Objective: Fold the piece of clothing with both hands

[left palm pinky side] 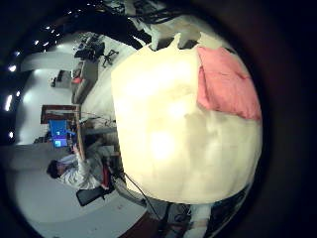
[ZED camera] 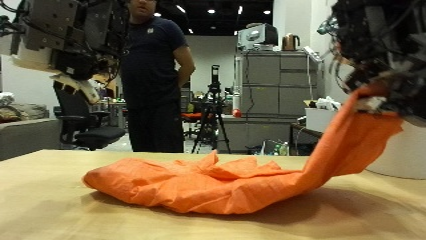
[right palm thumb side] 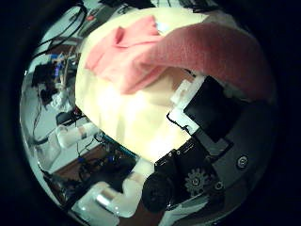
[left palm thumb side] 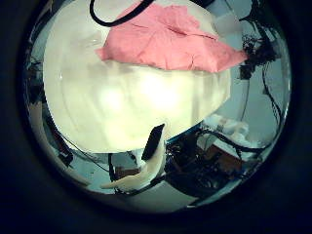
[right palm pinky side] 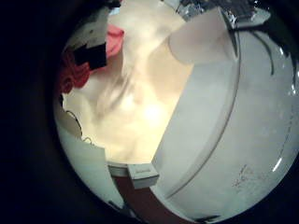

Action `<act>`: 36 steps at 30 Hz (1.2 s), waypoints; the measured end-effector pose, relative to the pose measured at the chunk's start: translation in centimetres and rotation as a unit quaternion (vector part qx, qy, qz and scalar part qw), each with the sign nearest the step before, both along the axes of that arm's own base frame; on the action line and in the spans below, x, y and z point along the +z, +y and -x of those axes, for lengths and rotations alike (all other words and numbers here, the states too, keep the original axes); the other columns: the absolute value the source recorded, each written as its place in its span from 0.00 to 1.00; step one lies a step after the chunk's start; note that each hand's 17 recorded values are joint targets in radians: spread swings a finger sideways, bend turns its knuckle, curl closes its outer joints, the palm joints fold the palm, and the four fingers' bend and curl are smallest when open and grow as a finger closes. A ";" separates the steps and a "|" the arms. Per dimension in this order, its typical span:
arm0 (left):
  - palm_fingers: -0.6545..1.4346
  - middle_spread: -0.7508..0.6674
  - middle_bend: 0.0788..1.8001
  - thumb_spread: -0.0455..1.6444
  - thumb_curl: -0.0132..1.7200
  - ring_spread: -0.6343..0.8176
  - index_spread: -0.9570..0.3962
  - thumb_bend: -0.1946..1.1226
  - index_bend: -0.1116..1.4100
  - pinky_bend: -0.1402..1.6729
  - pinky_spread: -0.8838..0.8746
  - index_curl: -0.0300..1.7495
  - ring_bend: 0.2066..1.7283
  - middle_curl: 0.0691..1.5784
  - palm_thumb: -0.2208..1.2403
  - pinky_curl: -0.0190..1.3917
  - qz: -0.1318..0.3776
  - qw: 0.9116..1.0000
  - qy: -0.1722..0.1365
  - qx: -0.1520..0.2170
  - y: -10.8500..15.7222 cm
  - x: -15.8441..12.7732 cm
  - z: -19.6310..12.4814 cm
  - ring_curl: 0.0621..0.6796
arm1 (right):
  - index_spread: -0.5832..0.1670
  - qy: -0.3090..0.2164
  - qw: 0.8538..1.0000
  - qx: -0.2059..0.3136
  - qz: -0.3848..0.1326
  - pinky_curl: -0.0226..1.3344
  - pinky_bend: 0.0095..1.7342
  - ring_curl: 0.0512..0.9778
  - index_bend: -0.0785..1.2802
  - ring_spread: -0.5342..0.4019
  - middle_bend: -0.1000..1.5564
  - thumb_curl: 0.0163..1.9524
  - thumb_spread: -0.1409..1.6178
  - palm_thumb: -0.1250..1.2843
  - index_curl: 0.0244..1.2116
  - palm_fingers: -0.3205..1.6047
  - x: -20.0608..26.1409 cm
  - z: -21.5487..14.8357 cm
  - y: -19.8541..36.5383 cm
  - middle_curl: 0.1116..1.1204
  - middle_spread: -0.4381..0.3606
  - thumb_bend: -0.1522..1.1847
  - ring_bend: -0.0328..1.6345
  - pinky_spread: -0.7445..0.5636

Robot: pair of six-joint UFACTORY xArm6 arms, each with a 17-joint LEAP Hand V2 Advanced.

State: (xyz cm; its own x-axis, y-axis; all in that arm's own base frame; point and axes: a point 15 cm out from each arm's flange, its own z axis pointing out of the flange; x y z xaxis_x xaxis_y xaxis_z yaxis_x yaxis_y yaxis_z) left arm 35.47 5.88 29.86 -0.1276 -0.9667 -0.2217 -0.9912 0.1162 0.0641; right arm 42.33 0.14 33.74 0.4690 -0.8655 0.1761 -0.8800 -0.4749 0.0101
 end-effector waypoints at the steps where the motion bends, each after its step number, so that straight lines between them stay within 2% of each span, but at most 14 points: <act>1: 0.33 0.73 0.07 0.61 0.18 0.82 0.78 0.13 0.18 0.25 0.82 0.18 0.14 0.17 0.31 0.23 0.000 1.000 0.002 0.000 0.2 -0.1 0.2 0.26 | 0.36 -0.004 1.000 0.013 -0.005 0.54 0.73 0.67 0.78 0.32 0.77 0.28 0.74 0.88 0.69 0.71 0.5 -0.3 1.6 0.73 0.32 0.13 0.82 0.35; 5: 0.33 0.73 0.07 0.61 0.18 0.82 0.78 0.13 0.18 0.25 0.82 0.18 0.14 0.17 0.34 0.23 -0.002 1.000 0.012 0.007 2.1 -0.3 1.4 0.26 | 0.36 -0.016 0.998 0.061 -0.018 0.55 0.73 0.68 0.78 0.32 0.76 0.29 0.75 0.89 0.70 0.71 2.7 -1.1 7.8 0.75 0.31 0.12 0.83 0.35; 13: 0.34 0.72 0.07 0.61 0.18 0.82 0.78 0.13 0.18 0.26 0.81 0.18 0.14 0.17 0.35 0.23 0.000 1.000 0.010 0.024 3.5 -0.5 3.3 0.26 | 0.35 -0.021 0.990 0.136 -0.027 0.57 0.73 0.70 0.77 0.32 0.75 0.31 0.76 0.89 0.72 0.71 2.9 -3.9 19.4 0.79 0.29 0.11 0.82 0.35; 18: 0.34 0.71 0.07 0.62 0.18 0.81 0.78 0.13 0.18 0.26 0.81 0.18 0.14 0.17 0.36 0.23 0.001 0.999 0.007 0.031 4.2 -0.3 3.9 0.26 | 0.35 -0.015 0.984 0.175 -0.035 0.57 0.73 0.70 0.77 0.32 0.74 0.32 0.76 0.88 0.73 0.71 1.5 -5.5 25.8 0.81 0.29 0.11 0.82 0.35; 22: 0.34 0.71 0.07 0.62 0.18 0.81 0.78 0.13 0.18 0.26 0.80 0.18 0.14 0.17 0.36 0.23 0.004 0.999 0.002 0.041 4.7 0.0 4.3 0.26 | 0.35 0.010 0.980 0.192 -0.055 0.58 0.72 0.71 0.76 0.32 0.73 0.32 0.77 0.88 0.73 0.71 -1.8 -6.4 30.0 0.82 0.28 0.11 0.82 0.35; 25: 0.34 0.71 0.07 0.62 0.18 0.81 0.78 0.13 0.18 0.26 0.80 0.18 0.14 0.18 0.36 0.23 0.004 0.999 0.003 0.044 4.9 -0.1 4.7 0.26 | 0.35 -0.003 0.976 0.207 -0.070 0.58 0.72 0.71 0.76 0.32 0.72 0.32 0.77 0.87 0.74 0.71 -3.1 -6.9 32.6 0.83 0.28 0.11 0.81 0.35; 29: 0.34 0.71 0.07 0.62 0.18 0.81 0.78 0.13 0.18 0.26 0.80 0.18 0.14 0.18 0.36 0.24 0.005 0.999 0.004 0.048 5.0 -0.1 5.1 0.26 | 0.35 -0.005 0.973 0.217 -0.074 0.56 0.70 0.69 0.73 0.32 0.71 0.31 0.78 0.80 0.73 0.72 -6.6 -8.0 34.7 0.82 0.28 0.09 0.80 0.33; 31: 0.34 0.70 0.07 0.62 0.18 0.81 0.78 0.13 0.18 0.26 0.80 0.18 0.14 0.18 0.36 0.24 0.005 0.999 0.005 0.050 5.1 -0.1 5.4 0.26 | 0.33 0.003 0.973 0.218 -0.072 0.53 0.65 0.66 0.63 0.29 0.69 0.30 0.79 0.76 0.71 0.66 -8.5 -8.2 35.1 0.78 0.28 0.09 0.77 0.26; 34: 0.34 0.70 0.07 0.62 0.18 0.80 0.78 0.13 0.18 0.26 0.80 0.18 0.14 0.18 0.37 0.24 0.005 0.999 0.006 0.050 5.2 -0.2 5.5 0.26 | 0.30 0.011 0.974 0.217 -0.068 0.51 0.63 0.64 0.44 0.27 0.65 0.29 0.79 0.73 0.66 0.48 -9.9 -8.5 34.8 0.75 0.27 0.10 0.76 0.18; 35: 0.34 0.70 0.07 0.62 0.18 0.80 0.78 0.13 0.18 0.26 0.80 0.18 0.14 0.18 0.37 0.24 0.005 0.999 0.006 0.051 5.2 -0.2 5.6 0.26 | 0.33 0.013 0.974 0.218 -0.067 0.51 0.60 0.65 0.32 0.27 0.61 0.29 0.79 0.71 0.62 0.31 -10.2 -8.6 34.7 0.73 0.29 0.09 0.76 0.23; 36: 0.34 0.70 0.07 0.62 0.18 0.80 0.78 0.13 0.18 0.26 0.80 0.18 0.14 0.18 0.37 0.24 0.005 0.999 0.008 0.052 5.2 -0.3 5.7 0.26 | 0.33 0.015 0.974 0.218 -0.067 0.51 0.58 0.65 0.28 0.27 0.60 0.28 0.79 0.71 0.60 0.26 -10.5 -8.8 34.3 0.71 0.30 0.10 0.77 0.26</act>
